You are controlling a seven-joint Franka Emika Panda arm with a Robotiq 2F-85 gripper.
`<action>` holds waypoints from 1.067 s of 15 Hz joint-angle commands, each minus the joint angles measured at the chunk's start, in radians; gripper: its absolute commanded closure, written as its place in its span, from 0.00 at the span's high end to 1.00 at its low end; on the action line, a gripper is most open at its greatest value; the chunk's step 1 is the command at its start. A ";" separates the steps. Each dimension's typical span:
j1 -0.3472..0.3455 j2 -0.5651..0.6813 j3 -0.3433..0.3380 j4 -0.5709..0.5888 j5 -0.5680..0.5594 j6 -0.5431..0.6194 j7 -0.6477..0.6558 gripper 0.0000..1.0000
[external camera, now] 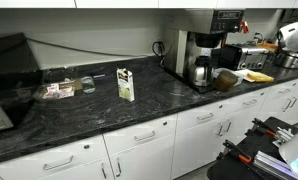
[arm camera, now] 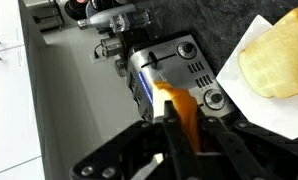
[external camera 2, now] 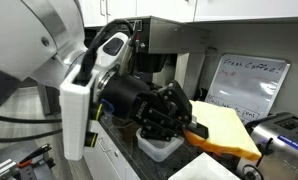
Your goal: Put a slice of bread in the tupperware
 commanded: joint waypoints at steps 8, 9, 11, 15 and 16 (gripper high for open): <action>0.131 -0.069 -0.047 -0.012 0.000 0.183 -0.165 0.04; 0.117 -0.070 -0.058 -0.013 0.000 0.210 -0.204 0.04; 0.126 -0.091 -0.099 -0.013 0.000 0.270 -0.275 0.04; 0.201 -0.161 -0.163 -0.009 0.000 0.364 -0.402 0.04; 0.223 -0.170 -0.177 -0.004 0.000 0.381 -0.426 0.04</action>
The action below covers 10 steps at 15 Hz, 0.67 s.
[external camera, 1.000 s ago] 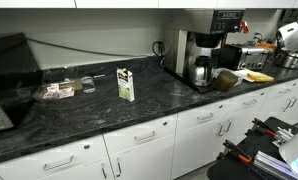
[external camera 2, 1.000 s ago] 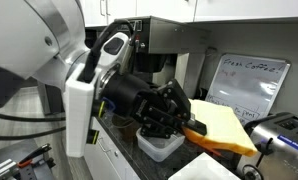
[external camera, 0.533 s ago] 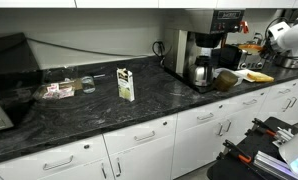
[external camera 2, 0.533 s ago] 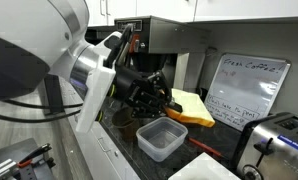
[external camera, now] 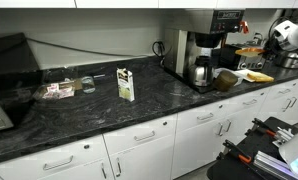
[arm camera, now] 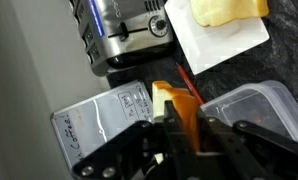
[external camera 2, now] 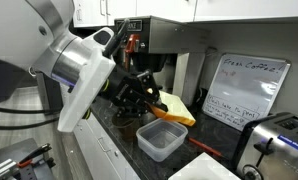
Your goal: Put a slice of bread in the tupperware
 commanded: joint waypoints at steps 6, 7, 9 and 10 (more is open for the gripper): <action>0.208 0.120 -0.152 0.057 0.000 0.010 -0.100 0.04; 0.253 0.149 -0.179 0.071 0.000 0.003 -0.089 0.04; 0.346 0.185 -0.228 0.106 0.000 0.000 -0.079 0.04; 0.384 0.198 -0.249 0.124 0.001 0.001 -0.081 0.04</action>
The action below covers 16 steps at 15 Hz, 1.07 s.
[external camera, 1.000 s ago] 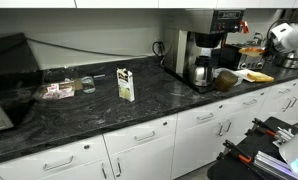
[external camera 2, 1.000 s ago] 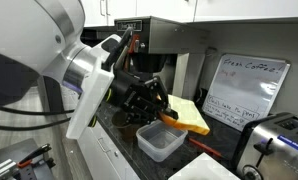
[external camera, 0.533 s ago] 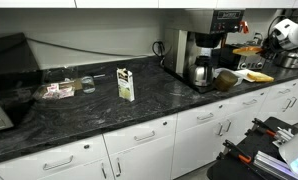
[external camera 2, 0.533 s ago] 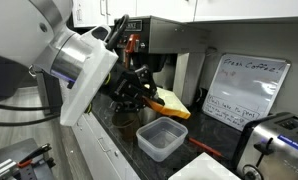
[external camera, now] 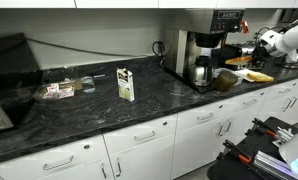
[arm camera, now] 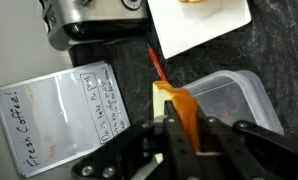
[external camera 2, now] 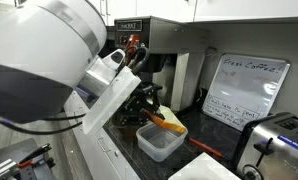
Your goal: Put a slice of bread in the tupperware
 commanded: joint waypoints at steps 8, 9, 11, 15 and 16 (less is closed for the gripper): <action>0.339 0.102 -0.268 0.132 0.000 0.044 -0.007 0.04; 0.364 0.094 -0.290 0.133 0.000 0.045 -0.012 0.04; 0.409 0.091 -0.329 0.139 0.000 0.049 -0.020 0.04; 0.494 0.096 -0.414 0.150 0.000 0.059 -0.028 0.04; 0.516 0.097 -0.437 0.152 0.000 0.062 -0.027 0.04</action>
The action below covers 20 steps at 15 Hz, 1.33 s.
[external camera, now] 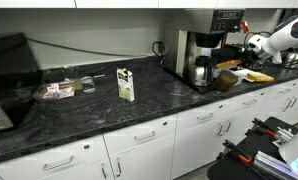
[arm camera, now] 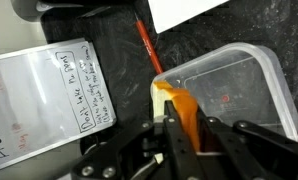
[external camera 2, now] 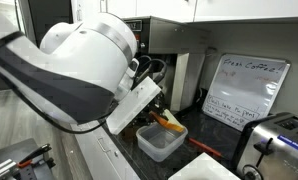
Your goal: Put a slice of bread in the tupperware
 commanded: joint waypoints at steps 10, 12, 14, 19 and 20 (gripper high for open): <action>0.279 0.008 -0.296 0.076 0.000 0.052 -0.047 0.04; 0.311 0.003 -0.337 0.075 0.000 0.055 -0.059 0.04; 0.307 -0.060 -0.367 0.045 0.146 0.023 -0.270 0.04; 0.308 -0.118 -0.409 0.019 0.390 -0.039 -0.584 0.44; 0.305 -0.134 -0.409 0.015 0.420 -0.061 -0.622 0.50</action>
